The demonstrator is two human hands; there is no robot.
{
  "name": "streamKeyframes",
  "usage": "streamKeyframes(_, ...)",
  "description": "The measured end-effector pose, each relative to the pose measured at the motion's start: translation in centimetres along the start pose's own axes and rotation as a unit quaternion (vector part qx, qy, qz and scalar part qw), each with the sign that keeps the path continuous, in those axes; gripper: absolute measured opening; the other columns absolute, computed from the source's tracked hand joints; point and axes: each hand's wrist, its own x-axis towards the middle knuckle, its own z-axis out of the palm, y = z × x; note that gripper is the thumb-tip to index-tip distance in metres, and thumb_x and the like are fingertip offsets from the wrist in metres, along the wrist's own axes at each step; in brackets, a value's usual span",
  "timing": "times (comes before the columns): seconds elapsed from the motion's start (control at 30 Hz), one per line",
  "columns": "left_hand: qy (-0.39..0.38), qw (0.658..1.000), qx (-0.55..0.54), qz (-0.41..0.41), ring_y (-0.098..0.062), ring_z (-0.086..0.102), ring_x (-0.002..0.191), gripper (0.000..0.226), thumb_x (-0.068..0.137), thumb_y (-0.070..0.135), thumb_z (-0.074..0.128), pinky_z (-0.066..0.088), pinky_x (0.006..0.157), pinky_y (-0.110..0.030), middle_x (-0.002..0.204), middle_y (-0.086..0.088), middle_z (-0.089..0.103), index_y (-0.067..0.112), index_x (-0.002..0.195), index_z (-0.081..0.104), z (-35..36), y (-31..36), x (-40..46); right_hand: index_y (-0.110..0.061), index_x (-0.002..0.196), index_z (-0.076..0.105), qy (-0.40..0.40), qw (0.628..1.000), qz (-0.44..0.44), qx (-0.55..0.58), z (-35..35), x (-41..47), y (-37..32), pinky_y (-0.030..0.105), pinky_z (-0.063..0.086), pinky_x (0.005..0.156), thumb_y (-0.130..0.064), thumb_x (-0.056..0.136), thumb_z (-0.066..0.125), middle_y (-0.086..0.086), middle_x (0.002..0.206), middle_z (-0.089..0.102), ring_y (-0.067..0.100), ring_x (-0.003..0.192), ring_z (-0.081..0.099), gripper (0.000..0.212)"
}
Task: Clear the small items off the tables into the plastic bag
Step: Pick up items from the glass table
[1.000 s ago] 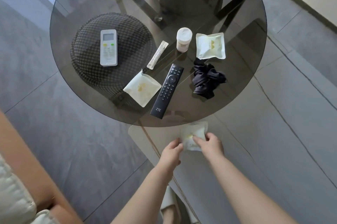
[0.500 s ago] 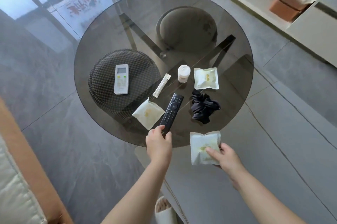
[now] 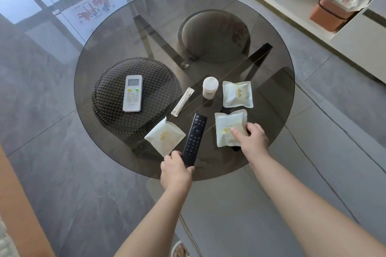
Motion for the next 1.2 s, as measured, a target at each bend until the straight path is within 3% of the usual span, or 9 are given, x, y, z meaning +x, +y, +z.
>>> streamKeyframes(0.1, -0.032, 0.999, -0.033, 0.004, -0.022, 0.055, 0.093, 0.023, 0.083, 0.033, 0.065, 0.046, 0.067, -0.032, 0.104, -0.003, 0.049, 0.019, 0.099, 0.055, 0.1, -1.0, -0.3, -0.017, 0.118, 0.06, -0.02, 0.998, 0.019, -0.056, 0.2, 0.7, 0.3, 0.043, 0.023, 0.115, -0.039, 0.087, 0.063, 0.008, 0.158, 0.012, 0.029, 0.143, 0.014, 0.039)
streamKeyframes(0.17, -0.065, 0.989, -0.132, 0.005, -0.022, 0.059, 0.079, 0.018, 0.082, 0.027, 0.066, 0.049, 0.062, -0.035, 0.094, -0.006, 0.057, 0.014, 0.091, 0.056, 0.2, -1.8, -0.9, -0.018, 0.117, 0.06, -0.032, 0.998, 0.017, -0.047, 0.5, 0.8, 0.5, 0.039, 0.025, 0.114, -0.036, 0.086, 0.064, 0.006, 0.159, 0.0, 0.028, 0.144, 0.014, 0.036)
streamKeyframes(0.23, -0.112, 0.947, -0.299, -0.021, -0.02, 0.063, 0.072, 0.016, 0.082, 0.018, 0.068, 0.057, 0.064, -0.037, 0.082, -0.006, 0.063, 0.01, 0.093, 0.06, 0.3, -2.5, -1.9, -0.019, 0.118, 0.06, -0.047, 0.998, 0.016, -0.036, 0.9, 0.5, 0.7, 0.034, 0.029, 0.109, -0.032, 0.086, 0.065, 0.007, 0.159, -0.003, 0.027, 0.142, 0.022, 0.034)
streamKeyframes(0.33, -0.135, 0.9, -0.41, -0.054, -0.016, 0.065, 0.067, 0.012, 0.083, 0.014, 0.07, 0.056, 0.056, -0.026, 0.075, -0.005, 0.064, 0.012, 0.091, 0.062, 0.4, -3.3, -3.5, -0.019, 0.116, 0.061, -0.048, 0.997, 0.008, -0.054, 1.5, -0.2, 0.9, 0.035, 0.037, 0.103, -0.029, 0.085, 0.066, 0.015, 0.153, 0.023, 0.03, 0.132, 0.037, 0.033)
streamKeyframes(0.43, -0.136, 0.882, -0.446, -0.072, -0.015, 0.067, 0.067, 0.01, 0.085, 0.015, 0.068, 0.054, 0.054, -0.024, 0.076, -0.006, 0.066, 0.012, 0.092, 0.062, 0.2, -3.7, -4.7, -0.016, 0.109, 0.062, -0.051, 0.996, -0.013, -0.076, 1.6, -0.9, 1.1, 0.03, 0.041, 0.08, -0.028, 0.085, 0.065, 0.01, 0.12, 0.059, 0.027, 0.107, 0.053, 0.027)
streamKeyframes(0.6, -0.133, 0.849, -0.502, -0.096, -0.018, 0.07, 0.065, 0.014, 0.09, 0.018, 0.063, 0.054, 0.052, -0.025, 0.08, -0.01, 0.07, 0.006, 0.096, 0.061, -1.5, -3.8, -7.1, -0.015, 0.114, 0.064, -0.049, 0.994, -0.031, -0.096, 0.8, -3.6, 0.9, 0.027, 0.037, 0.077, -0.026, 0.085, 0.067, 0.006, 0.116, 0.053, 0.023, 0.103, 0.049, 0.032)
streamKeyframes(0.9, -0.127, 0.781, -0.598, -0.13, -0.012, 0.066, 0.057, 0.018, 0.095, 0.022, 0.055, 0.051, 0.048, -0.022, 0.085, -0.008, 0.069, 0.006, 0.102, 0.058, -8.2, -5.1, -16.6, -0.016, 0.098, 0.067, -0.157, 0.982, -0.097, -0.043, -3.4, -14.1, -1.3, 0.024, 0.035, 0.07, -0.02, 0.082, 0.071, 0.0, 0.105, 0.05, 0.017, 0.092, 0.051, 0.017)
streamKeyframes(1.03, -0.11, 0.754, -0.636, -0.125, -0.012, 0.065, 0.054, 0.017, 0.096, 0.022, 0.054, 0.049, 0.046, -0.022, 0.084, -0.008, 0.068, 0.006, 0.1, 0.057, -11.7, -7.5, -23.1, -0.023, 0.084, 0.065, -0.209, 0.968, -0.136, -0.04, -4.9, -21.0, -3.0, 0.014, 0.035, 0.064, -0.02, 0.079, 0.073, -0.003, 0.098, 0.054, 0.006, 0.08, 0.051, 0.01)
streamKeyframes(1.2, -0.059, 0.719, -0.677, -0.148, -0.012, 0.063, 0.056, 0.014, 0.097, 0.023, 0.05, 0.046, 0.046, -0.021, 0.081, -0.003, 0.07, 0.011, 0.098, 0.056, -15.2, -12.8, -31.8, -0.02, 0.075, 0.065, -0.306, 0.939, -0.154, -0.02, -5.1, -30.0, -5.5, 0.03, 0.041, 0.068, -0.014, 0.079, 0.072, 0.003, 0.085, 0.066, 0.017, 0.079, 0.057, 0.01)
